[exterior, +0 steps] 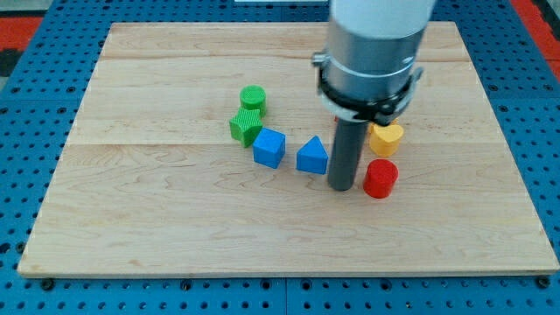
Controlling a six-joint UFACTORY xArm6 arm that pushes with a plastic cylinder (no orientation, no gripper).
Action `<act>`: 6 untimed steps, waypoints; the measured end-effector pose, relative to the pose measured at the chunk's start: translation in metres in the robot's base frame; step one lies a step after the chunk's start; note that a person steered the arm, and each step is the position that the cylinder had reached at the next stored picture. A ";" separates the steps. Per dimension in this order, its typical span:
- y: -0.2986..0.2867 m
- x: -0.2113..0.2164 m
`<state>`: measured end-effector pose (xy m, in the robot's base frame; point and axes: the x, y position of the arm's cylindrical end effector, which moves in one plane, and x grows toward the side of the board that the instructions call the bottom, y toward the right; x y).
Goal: Keep the red circle left to the heart
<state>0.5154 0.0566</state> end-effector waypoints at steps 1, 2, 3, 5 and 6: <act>0.002 0.019; 0.042 0.024; 0.079 0.025; 0.072 -0.028; 0.073 -0.044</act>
